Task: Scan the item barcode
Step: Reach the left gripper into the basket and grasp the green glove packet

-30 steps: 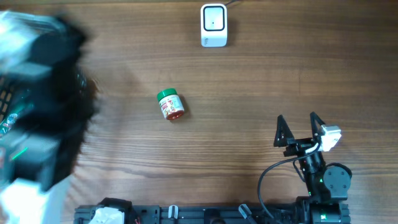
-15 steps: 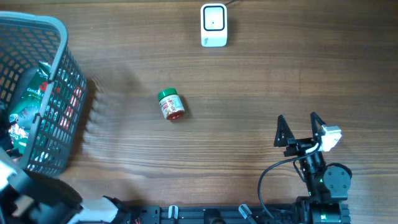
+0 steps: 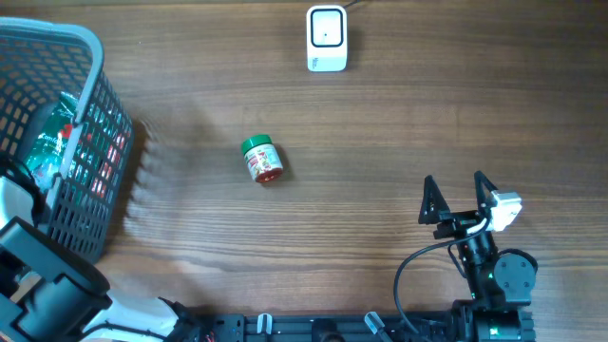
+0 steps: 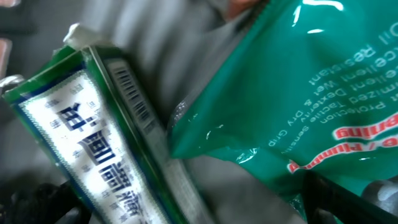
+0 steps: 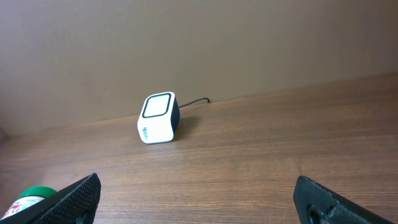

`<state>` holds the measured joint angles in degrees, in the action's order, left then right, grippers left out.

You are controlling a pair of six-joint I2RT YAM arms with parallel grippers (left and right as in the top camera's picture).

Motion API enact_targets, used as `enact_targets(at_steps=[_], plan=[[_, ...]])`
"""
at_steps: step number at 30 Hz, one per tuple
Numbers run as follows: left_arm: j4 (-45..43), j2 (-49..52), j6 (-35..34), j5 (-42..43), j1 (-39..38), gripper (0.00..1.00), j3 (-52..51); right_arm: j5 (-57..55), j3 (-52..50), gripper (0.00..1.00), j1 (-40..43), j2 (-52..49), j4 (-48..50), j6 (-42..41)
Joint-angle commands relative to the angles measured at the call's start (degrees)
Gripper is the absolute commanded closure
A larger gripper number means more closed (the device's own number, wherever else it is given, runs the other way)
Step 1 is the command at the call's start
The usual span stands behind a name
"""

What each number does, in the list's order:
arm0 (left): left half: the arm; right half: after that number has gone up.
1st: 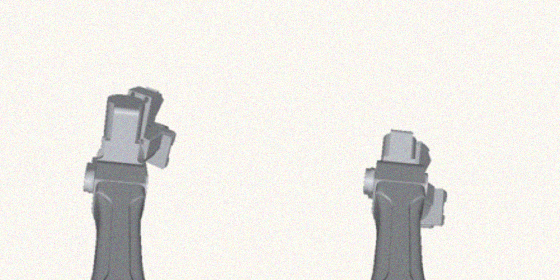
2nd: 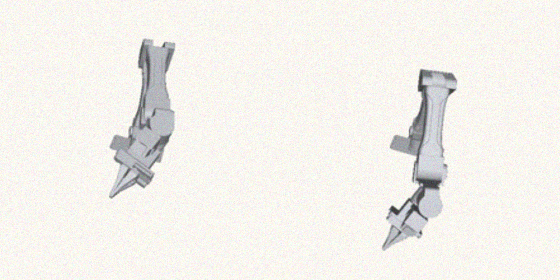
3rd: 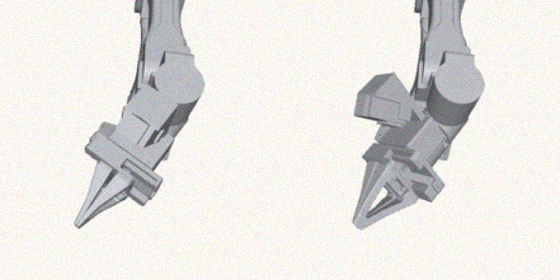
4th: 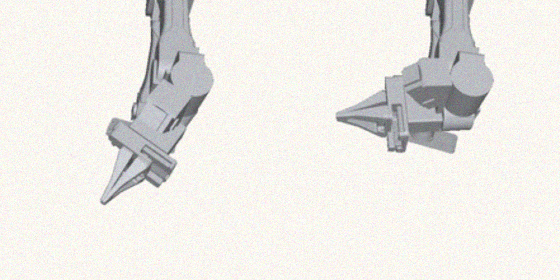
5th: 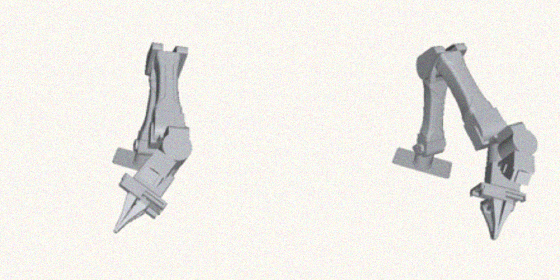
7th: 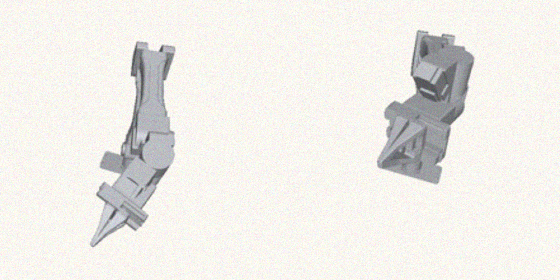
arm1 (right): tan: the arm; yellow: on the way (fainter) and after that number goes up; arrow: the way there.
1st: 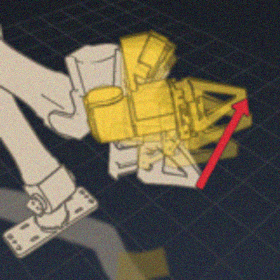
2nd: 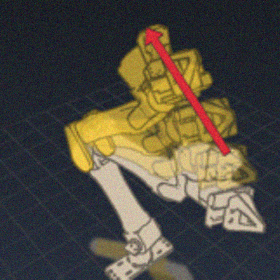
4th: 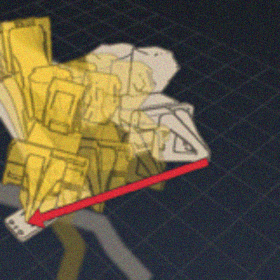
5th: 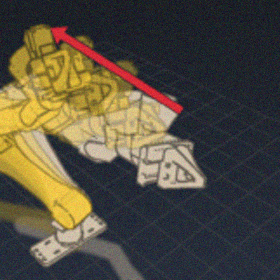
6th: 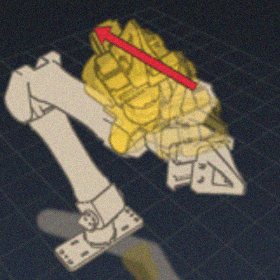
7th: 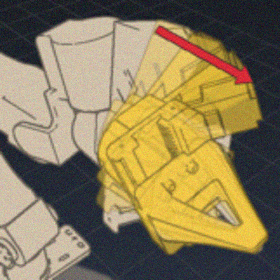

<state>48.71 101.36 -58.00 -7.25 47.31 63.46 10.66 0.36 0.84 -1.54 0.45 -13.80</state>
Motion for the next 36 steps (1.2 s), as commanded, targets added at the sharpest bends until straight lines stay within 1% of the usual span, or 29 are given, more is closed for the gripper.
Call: enact_targets(at_steps=[1, 2, 4, 6, 7, 8, 9, 14, 15, 16, 17, 18, 19, 20, 21, 22, 26, 28, 32, 36], plan=[[-2.2, 0.2, -0.7, -0.3, 0.0, 0.15, -4.3, -0.2, -0.1, 0.00, -0.1, 0.3, 0.3, -0.3], [-2.7, 0.2, 0.0, -0.3, 0.0, 0.27, -4.3, -0.2, -0.1, 0.00, -0.1, 0.3, 0.3, -0.3], [-3.2, -1.2, 0.8, -0.3, 0.0, 0.42, -4.2, -0.2, -0.1, 0.00, -0.1, 0.3, 0.3, -0.3], [-3.1, -4.1, 0.8, -0.2, 0.0, 0.52, -4.1, -0.2, -0.1, 0.00, -0.1, 0.3, 0.3, -0.3], [-3.1, -6.4, 2.0, -0.2, 0.0, 0.59, -3.8, -0.2, -0.1, 0.00, -0.1, 0.3, 0.3, -0.3], [-2.8, -9.4, 2.9, -0.3, 0.0, 0.64, -2.9, -0.2, -0.1, 0.00, -0.1, 0.3, 0.3, -0.3], [-2.4, -12.3, 3.9, -0.3, 0.0, 0.65, -1.9, -0.2, -0.1, 0.00, -0.1, 0.3, 0.3, -0.3], [-1.5, -30.9, 4.0, 3.2, 0.0, 0.63, 4.4, -0.2, -0.1, 0.00, -0.1, 0.3, 0.3, -0.3], [-1.8, -33.3, 4.0, 3.1, 0.0, 0.61, 4.4, -0.2, -0.1, 0.00, -0.1, 0.3, 0.3, -0.3], [-0.8, -35.0, 4.0, 1.5, 0.0, 0.55, 4.4, -0.2, -0.1, 0.00, -0.1, 0.3, 0.3, -0.3], [0.1, -34.9, 4.0, 0.8, 0.0, 0.56, 4.4, -0.2, -0.1, 0.00, -0.1, 0.3, 0.3, -0.3], [1.1, -34.1, 4.0, 0.5, 0.0, 0.52, 4.2, -0.2, -0.1, 0.00, -0.1, 0.3, 0.3, -0.3], [2.2, -32.2, 3.7, 0.5, 0.0, 0.30, 4.2, -0.2, -0.1, 0.00, -0.1, 0.3, 0.3, -0.3], [2.9, -29.0, 1.5, 0.2, 0.0, 0.00, 4.0, -0.2, -0.1, 0.00, -0.1, 0.3, 0.3, -0.3], [3.0, -26.5, -0.2, 0.3, 0.0, 0.00, 4.0, -0.2, -0.1, 0.00, -0.1, 0.3, 0.3, -0.3], [2.6, -20.8, -2.7, 0.4, 0.0, 0.00, 4.0, -0.2, -0.1, 0.00, -0.1, 0.3, 0.3, -0.3], [2.2, -9.4, -2.7, 2.1, 0.0, 0.00, 4.0, -0.2, -0.1, 0.00, -0.1, 0.3, 0.3, -0.3], [4.3, -4.3, -4.0, 2.7, 0.0, 0.00, 4.0, -0.2, -0.1, 0.00, -0.1, 0.3, 0.3, -0.3], [5.4, -3.1, -4.2, 2.4, 0.0, 0.00, 4.0, -0.2, -0.1, 0.01, -0.1, 0.3, 0.3, -0.3], [1.8, -3.0, -4.2, 0.1, 0.0, 0.01, 1.4, -0.2, -0.1, 0.00, -0.1, 0.3, 0.3, -0.3]])
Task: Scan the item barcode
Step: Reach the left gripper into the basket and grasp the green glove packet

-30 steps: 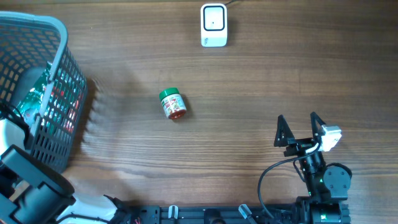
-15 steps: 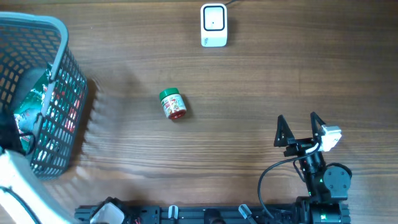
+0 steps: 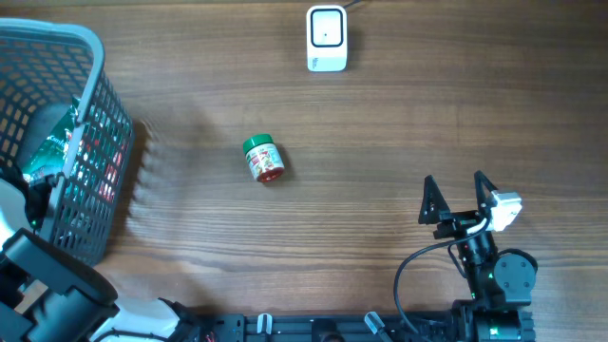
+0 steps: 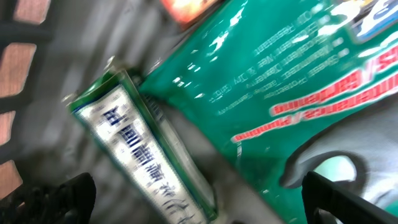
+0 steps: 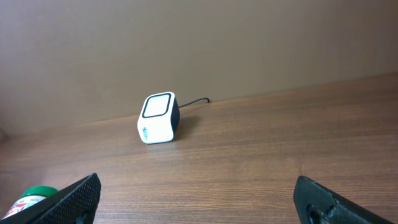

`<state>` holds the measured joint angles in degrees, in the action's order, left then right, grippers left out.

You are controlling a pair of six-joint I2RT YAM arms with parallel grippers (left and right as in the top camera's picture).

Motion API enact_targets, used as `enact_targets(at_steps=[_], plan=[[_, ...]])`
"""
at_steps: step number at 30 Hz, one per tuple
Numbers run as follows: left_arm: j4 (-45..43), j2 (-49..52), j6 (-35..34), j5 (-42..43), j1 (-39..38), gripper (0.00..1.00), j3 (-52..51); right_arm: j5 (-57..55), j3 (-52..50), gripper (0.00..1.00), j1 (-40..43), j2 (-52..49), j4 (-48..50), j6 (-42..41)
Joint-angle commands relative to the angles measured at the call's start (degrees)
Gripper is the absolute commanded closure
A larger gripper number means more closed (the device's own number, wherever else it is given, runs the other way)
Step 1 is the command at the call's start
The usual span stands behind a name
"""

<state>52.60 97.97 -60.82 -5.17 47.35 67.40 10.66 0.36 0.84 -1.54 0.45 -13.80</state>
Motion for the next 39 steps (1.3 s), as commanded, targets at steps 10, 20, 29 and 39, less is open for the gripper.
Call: enact_targets(at_steps=[10, 20, 29, 39], plan=[[-6.8, -2.8, 3.1, -1.9, 0.9, 0.72, -5.0, -0.2, -0.1, 0.00, -0.1, 0.3, 0.3, -0.3], [11.3, -16.6, 5.1, 24.2, -1.4, 0.80, 32.3, -0.2, -0.1, 0.00, -0.1, 0.3, 0.3, -0.3], [13.7, -14.3, -2.9, 8.1, -4.3, 0.00, 32.3, -0.2, -0.1, 0.00, -0.1, 0.3, 0.3, -0.3], [10.6, 14.3, 0.3, 8.3, -3.5, 0.00, 31.8, -0.2, -0.1, 0.00, -0.1, 0.3, 0.3, -0.3]])
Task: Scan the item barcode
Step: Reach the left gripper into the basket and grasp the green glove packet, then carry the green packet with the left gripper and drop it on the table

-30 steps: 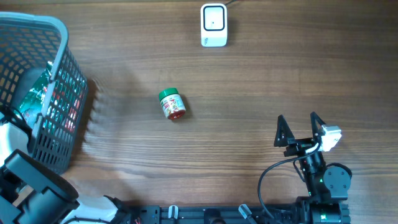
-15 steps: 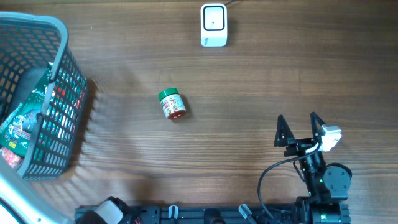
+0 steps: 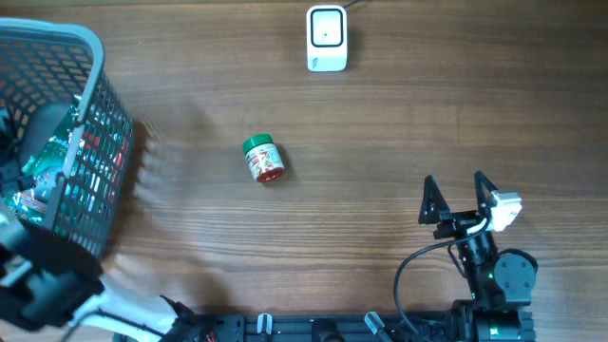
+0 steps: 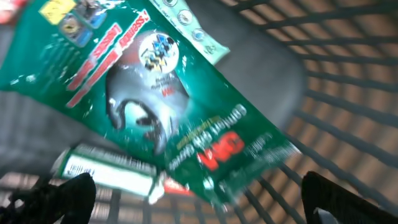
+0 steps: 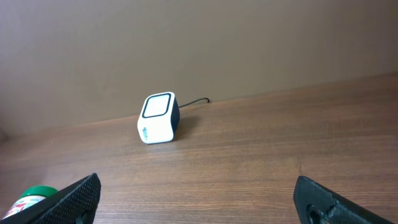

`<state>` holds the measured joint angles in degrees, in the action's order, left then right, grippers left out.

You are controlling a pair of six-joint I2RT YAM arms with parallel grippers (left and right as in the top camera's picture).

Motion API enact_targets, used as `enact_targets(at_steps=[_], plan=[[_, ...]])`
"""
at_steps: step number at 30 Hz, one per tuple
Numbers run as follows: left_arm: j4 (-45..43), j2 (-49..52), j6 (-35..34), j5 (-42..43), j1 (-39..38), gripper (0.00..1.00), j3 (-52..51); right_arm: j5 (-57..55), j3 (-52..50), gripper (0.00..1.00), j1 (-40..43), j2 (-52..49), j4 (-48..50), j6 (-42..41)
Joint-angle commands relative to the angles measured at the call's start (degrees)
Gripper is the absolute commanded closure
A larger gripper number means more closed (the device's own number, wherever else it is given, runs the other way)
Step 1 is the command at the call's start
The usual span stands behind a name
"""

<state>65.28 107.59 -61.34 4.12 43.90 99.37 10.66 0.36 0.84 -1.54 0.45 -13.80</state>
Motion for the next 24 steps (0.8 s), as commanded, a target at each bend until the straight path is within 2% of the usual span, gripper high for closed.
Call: enact_targets(at_steps=[1, 4, 11, 12, 13, 14, 18, 22, 24], plan=[[-3.1, 6.3, 0.9, -1.0, -0.3, 0.00, -0.1, -0.2, -0.1, 0.00, -0.1, 0.3, 0.3, -0.3], [-5.7, 12.3, 0.9, -3.8, -3.0, 0.00, -0.2, -0.2, -0.1, 0.00, -0.1, 0.3, 0.3, -0.3], [-5.0, 23.1, 0.9, -7.7, -8.1, 0.02, -2.1, -0.2, -0.1, 0.00, -0.1, 0.3, 0.3, -0.3], [-5.5, 23.5, 0.9, -8.1, -8.1, 0.22, -3.0, -0.2, -0.1, 0.00, -0.1, 0.3, 0.3, -0.3], [-5.9, 23.5, 0.9, -9.7, -8.0, 0.82, -4.2, -0.2, -0.1, 0.00, -0.1, 0.3, 0.3, -0.2], [-5.9, 23.2, 1.6, -10.0, -7.9, 0.96, -4.2, -0.2, -0.1, 0.00, -0.1, 0.3, 0.3, -0.3], [-5.7, 17.9, 5.9, -10.2, -7.5, 0.96, -2.4, -0.2, -0.1, 0.00, -0.1, 0.3, 0.3, -0.3], [-4.0, 4.6, 8.7, -10.2, -7.3, 0.96, 3.3, -0.2, -0.1, 0.00, -0.1, 0.3, 0.3, -0.3], [-3.7, -6.1, 8.7, -10.2, -7.3, 0.96, 4.4, -0.2, -0.1, 0.00, -0.1, 0.3, 0.3, -0.3]])
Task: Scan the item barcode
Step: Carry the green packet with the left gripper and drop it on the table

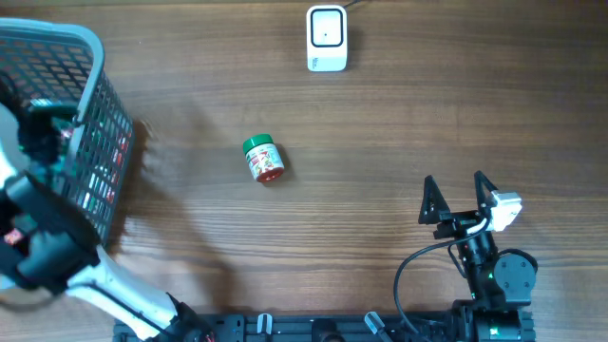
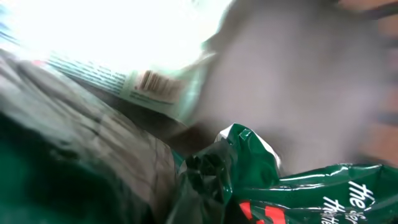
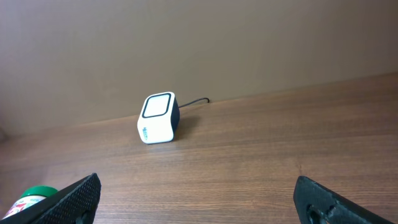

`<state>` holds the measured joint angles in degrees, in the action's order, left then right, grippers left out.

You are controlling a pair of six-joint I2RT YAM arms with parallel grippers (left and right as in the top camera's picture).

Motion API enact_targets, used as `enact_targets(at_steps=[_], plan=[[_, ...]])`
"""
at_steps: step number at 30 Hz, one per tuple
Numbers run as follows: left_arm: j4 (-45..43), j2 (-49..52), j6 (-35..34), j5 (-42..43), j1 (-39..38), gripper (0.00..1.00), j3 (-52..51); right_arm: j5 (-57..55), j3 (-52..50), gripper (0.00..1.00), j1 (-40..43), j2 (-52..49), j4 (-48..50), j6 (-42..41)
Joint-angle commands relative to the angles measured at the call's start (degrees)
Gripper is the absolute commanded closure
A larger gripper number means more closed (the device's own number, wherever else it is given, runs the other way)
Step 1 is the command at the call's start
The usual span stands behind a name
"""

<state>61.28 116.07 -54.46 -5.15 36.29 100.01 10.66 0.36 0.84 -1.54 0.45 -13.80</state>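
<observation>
The grey mesh basket [image 1: 91,52] stands at the table's left edge, and my left arm reaches down into it; the left gripper [image 1: 43,133] is low among the goods. The left wrist view is blurred and very close: a green packet [image 2: 298,186] fills the bottom, its film bunched at the centre [image 2: 208,168] where the jaws meet, and no finger shows at the corners. Behind it lies a pale box with a barcode [image 2: 155,84]. The white scanner [image 1: 326,38] sits at the far middle. My right gripper [image 1: 455,182] rests open at the near right.
A small green-lidded jar [image 1: 262,159] lies on the wood between basket and scanner; its lid [image 3: 34,194] also shows at the left edge of the right wrist view. The scanner [image 3: 158,118] with its cable stands before the back wall.
My left gripper was open above the green packet in the basket. Now it is pressed down into the packet, whose film is bunched at the jaws. The right arm has not moved.
My left gripper was first close over a green-and-white box and the green packet in the basket. It then stood higher, open, with the whole packet in view. Now it is down on the packet. Jar, scanner and right arm have stayed put.
</observation>
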Motion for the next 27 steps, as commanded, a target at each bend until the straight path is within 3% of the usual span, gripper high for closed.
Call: enact_targets(at_steps=[1, 6, 10, 13, 15, 18, 21, 26, 27], plan=[[0.4, -19.3, 1.8, -0.9, 0.3, 0.96, 3.7, -0.2, -0.1, 0.00, -0.1, 0.3, 0.3, -0.3], [4.0, -37.9, 1.8, 12.9, -5.1, 0.96, 3.7, -0.2, -0.1, 0.00, -0.1, 0.3, 0.3, -0.3], [4.2, -37.7, 8.3, 10.7, -36.6, 0.96, 2.5, -0.2, -0.1, 0.00, -0.1, 0.3, 0.3, -0.3], [3.0, -27.1, 9.1, -0.4, -61.9, 0.96, -1.1, -0.2, -0.1, 0.00, -0.1, 0.3, 0.3, -0.3], [2.1, -17.9, 9.1, -5.3, -71.4, 0.96, -1.4, -0.2, -0.1, 0.00, -0.1, 0.3, 0.3, -0.3], [0.1, -3.6, 9.1, -5.6, -79.7, 0.96, -1.4, -0.2, -0.1, 0.00, -0.1, 0.3, 0.3, -0.3], [-0.5, 5.9, 9.2, -5.6, -82.9, 0.96, -1.4, -0.2, -0.1, 0.01, -0.1, 0.3, 0.3, -0.3], [-1.9, 9.2, 12.1, -5.6, -84.5, 0.96, -1.4, -0.2, -0.1, 0.00, -0.1, 0.2, 0.3, -0.3], [-1.9, 8.9, 12.0, -5.6, -84.2, 0.75, -1.4, -0.2, -0.1, 0.00, -0.1, 0.2, 0.3, -0.3]])
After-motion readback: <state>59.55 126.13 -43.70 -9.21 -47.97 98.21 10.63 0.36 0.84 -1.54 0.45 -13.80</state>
